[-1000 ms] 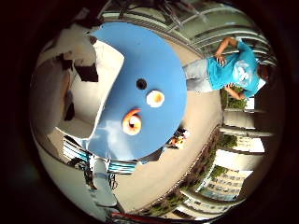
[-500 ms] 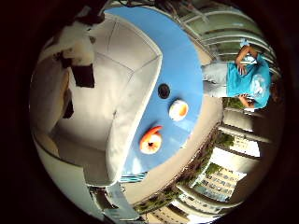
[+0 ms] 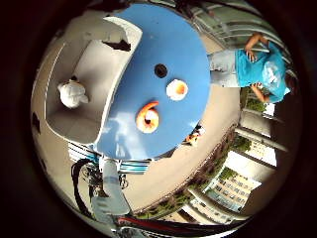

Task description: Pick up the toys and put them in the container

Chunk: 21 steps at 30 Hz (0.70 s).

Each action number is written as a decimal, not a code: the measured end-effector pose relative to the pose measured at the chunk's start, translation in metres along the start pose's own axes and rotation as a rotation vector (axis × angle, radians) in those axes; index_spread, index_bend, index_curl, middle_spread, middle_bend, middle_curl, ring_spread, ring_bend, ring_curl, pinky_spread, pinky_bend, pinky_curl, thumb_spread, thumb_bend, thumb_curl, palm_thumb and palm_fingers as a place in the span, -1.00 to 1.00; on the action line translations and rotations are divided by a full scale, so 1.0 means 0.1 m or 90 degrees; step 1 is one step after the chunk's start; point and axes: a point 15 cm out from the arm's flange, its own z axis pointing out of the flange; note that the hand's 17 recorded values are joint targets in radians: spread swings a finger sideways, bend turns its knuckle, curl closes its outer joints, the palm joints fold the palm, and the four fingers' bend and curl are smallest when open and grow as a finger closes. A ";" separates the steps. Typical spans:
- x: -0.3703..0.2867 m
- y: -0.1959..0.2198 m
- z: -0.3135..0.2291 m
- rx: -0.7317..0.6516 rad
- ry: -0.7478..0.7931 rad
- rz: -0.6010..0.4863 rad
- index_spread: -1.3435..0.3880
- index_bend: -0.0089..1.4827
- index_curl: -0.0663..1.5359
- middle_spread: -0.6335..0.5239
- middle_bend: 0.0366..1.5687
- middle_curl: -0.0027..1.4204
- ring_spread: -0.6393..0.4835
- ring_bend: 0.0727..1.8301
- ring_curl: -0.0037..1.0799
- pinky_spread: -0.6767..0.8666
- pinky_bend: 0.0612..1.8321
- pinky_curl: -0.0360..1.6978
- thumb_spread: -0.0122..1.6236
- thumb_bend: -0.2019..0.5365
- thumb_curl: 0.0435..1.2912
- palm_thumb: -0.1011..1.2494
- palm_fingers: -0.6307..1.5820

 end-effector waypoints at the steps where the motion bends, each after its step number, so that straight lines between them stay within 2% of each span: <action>1: 0.12 0.12 -0.05 -0.003 -0.002 0.009 0.29 -0.60 -0.79 0.31 -0.83 -0.42 0.69 -0.55 -0.37 0.45 -0.07 -0.57 0.45 -0.53 -0.39 0.08 -0.48; 8: 1.05 0.98 0.00 -0.038 -0.036 0.096 0.35 -0.73 -0.72 0.35 -0.83 -0.49 0.69 -0.59 -0.40 0.48 -0.12 -0.62 0.44 -0.53 -0.43 0.06 -0.43; 12: 1.41 1.30 0.55 -0.094 -0.051 0.115 0.38 -0.75 -0.69 0.35 -0.83 -0.51 0.69 -0.59 -0.40 0.48 -0.15 -0.64 0.44 -0.53 -0.44 0.06 -0.43; 18: 1.56 1.45 1.70 -0.104 -0.020 0.109 0.42 -0.75 -0.65 0.34 -0.82 -0.53 0.67 -0.60 -0.41 0.47 -0.18 -0.66 0.43 -0.53 -0.46 0.06 -0.40; 21: 1.65 1.42 2.19 -0.073 0.012 0.111 0.45 -0.75 -0.63 0.33 -0.81 -0.54 0.67 -0.61 -0.42 0.47 -0.18 -0.67 0.42 -0.52 -0.46 0.08 -0.37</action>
